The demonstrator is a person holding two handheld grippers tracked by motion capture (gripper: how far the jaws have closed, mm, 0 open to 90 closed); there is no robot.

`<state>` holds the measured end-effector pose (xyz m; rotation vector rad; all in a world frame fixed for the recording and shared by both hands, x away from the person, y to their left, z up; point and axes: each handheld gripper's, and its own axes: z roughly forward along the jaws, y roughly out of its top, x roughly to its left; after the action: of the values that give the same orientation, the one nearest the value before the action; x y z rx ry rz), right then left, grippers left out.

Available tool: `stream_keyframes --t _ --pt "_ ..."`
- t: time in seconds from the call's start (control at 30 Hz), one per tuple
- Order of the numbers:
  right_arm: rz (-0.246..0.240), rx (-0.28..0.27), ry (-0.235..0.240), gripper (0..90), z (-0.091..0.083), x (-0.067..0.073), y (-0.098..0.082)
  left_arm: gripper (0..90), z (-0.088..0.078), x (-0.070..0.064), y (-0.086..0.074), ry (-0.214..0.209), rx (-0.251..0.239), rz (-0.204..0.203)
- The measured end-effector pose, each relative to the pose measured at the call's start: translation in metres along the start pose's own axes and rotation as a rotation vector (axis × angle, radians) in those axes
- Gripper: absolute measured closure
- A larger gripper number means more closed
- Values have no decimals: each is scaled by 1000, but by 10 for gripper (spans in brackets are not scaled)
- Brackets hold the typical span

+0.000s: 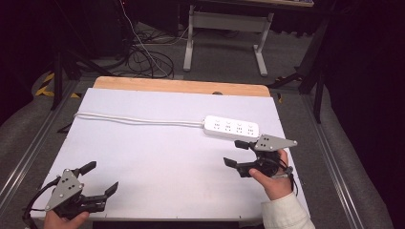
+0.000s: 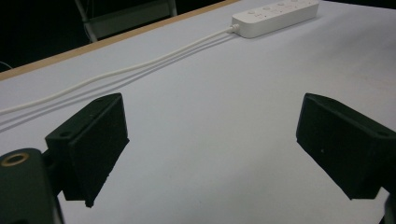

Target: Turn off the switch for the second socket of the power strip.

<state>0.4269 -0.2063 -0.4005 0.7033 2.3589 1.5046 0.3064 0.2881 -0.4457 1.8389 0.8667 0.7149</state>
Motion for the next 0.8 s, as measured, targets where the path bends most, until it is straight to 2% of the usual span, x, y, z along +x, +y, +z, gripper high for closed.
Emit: stream_keyframes --t 0.13,0.3,0.37,0.57,0.6,0.73,0.8 --pt "-7 -5 13 241 2 3 -9 98 0 0 0 -1 -1 -4" --pt "6 -22 76 217 8 4 -26 97 0 0 0 -4 -5 -18" --pt "6 -24 85 215 11 6 -31 97 0 2 0 -3 -5 -14" --pt "-14 -3 83 201 16 10 -40 96 0 1 -1 -3 2 -30" --pt "-17 6 80 201 17 11 -42 95 0 2 -1 -1 5 -18" --pt "-9 28 84 197 22 13 -50 93 0 0 -2 -4 6 -25" --pt "-12 34 82 195 25 14 -54 92 -1 0 -2 -2 5 -15"
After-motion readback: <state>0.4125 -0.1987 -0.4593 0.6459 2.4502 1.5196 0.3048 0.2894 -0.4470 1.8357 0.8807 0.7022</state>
